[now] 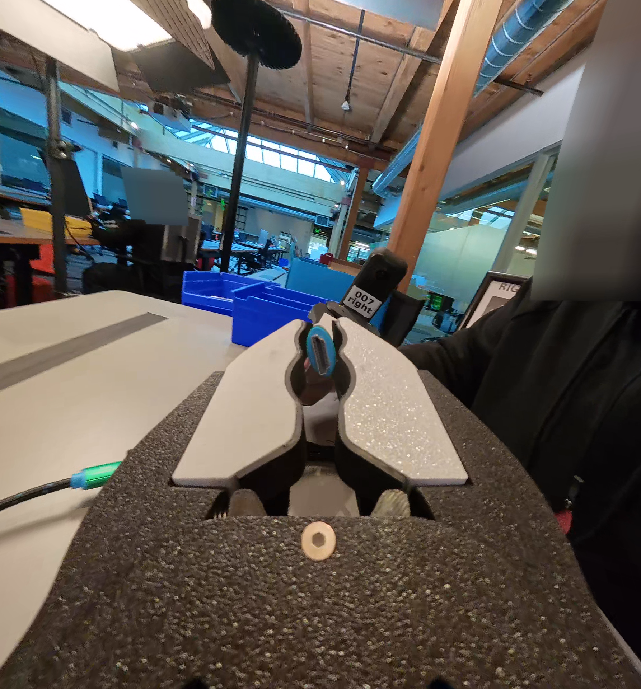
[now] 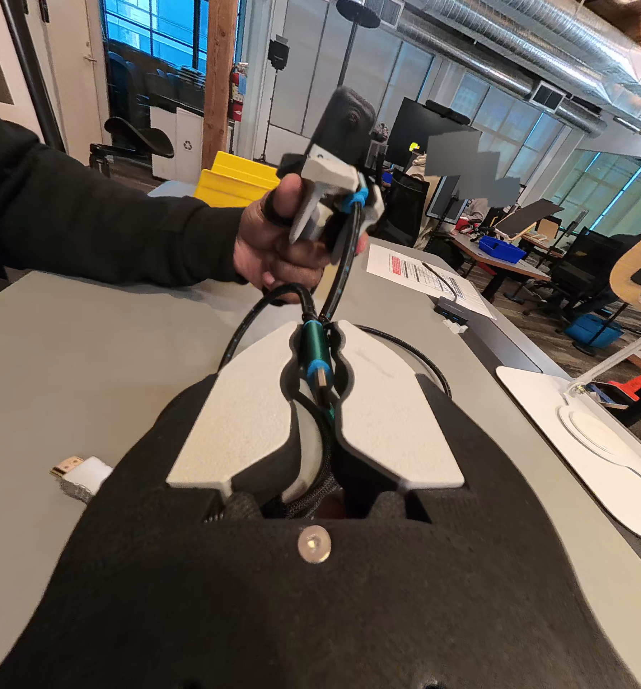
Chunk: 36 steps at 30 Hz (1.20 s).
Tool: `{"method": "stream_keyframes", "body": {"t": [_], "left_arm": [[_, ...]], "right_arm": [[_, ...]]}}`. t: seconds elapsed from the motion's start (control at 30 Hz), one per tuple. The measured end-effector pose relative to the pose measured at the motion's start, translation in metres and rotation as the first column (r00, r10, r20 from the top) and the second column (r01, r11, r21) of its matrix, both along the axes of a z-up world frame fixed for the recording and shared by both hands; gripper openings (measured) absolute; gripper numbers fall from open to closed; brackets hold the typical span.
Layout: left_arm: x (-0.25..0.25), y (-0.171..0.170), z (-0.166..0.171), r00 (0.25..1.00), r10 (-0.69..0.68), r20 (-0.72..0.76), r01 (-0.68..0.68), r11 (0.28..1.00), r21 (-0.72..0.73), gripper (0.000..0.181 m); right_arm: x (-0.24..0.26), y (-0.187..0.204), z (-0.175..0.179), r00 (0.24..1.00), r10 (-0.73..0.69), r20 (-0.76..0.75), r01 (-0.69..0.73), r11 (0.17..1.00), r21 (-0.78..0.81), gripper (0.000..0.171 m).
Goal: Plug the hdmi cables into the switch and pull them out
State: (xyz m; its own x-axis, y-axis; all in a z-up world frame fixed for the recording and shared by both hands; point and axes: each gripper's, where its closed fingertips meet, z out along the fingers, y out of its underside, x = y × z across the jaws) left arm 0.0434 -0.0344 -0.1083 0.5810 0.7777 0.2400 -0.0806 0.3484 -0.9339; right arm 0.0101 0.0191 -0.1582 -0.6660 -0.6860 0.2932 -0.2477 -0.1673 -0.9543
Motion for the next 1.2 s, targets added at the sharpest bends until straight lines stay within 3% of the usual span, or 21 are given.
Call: {"method": "stream_keyframes", "body": {"t": [0.33,0.4,0.5,0.6,0.7,0.8,0.93,1.0,1.2], "left_arm": [[0.011,-0.011,0.016,0.993,0.116,-0.023,-0.118,0.988,-0.105,0.011],[0.008,-0.015,0.018,0.983,0.185,-0.024,-0.186,0.971,-0.150,0.012],[0.025,-0.040,0.047,0.927,0.350,-0.137,-0.364,0.927,-0.096,0.012],[0.046,-0.073,0.062,0.773,0.590,-0.234,-0.631,0.752,-0.190,0.012],[0.043,-0.082,0.050,0.654,0.695,-0.299,-0.742,0.514,-0.430,0.012],[0.019,-0.080,0.022,0.614,0.731,-0.297,-0.707,0.344,-0.617,0.012],[-0.015,-0.072,-0.029,0.593,0.740,-0.317,-0.558,0.093,-0.825,0.012],[-0.030,-0.061,-0.048,0.617,0.716,-0.328,-0.490,0.023,-0.871,0.012],[-0.052,-0.043,-0.077,0.649,0.692,-0.316,-0.406,-0.036,-0.913,0.012]], "right_arm": [[-0.002,-0.008,-0.003,0.999,-0.035,0.026,0.034,0.999,0.021,0.014],[-0.007,-0.011,-0.005,0.997,-0.070,0.026,0.069,0.997,0.033,0.014],[-0.019,-0.015,-0.006,0.993,-0.109,0.045,0.107,0.993,0.042,0.030],[-0.029,-0.021,-0.005,0.984,-0.144,0.100,0.138,0.988,0.068,0.030],[-0.031,-0.029,-0.009,0.977,-0.190,0.098,0.183,0.980,0.082,0.030],[-0.028,-0.042,-0.013,0.968,-0.237,0.076,0.230,0.969,0.092,0.031],[-0.019,-0.057,-0.014,0.958,-0.265,0.110,0.248,0.957,0.151,0.031],[-0.014,-0.062,-0.013,0.953,-0.261,0.151,0.230,0.954,0.193,0.032],[-0.001,-0.065,-0.013,0.956,-0.245,0.164,0.197,0.945,0.263,0.037]]}}
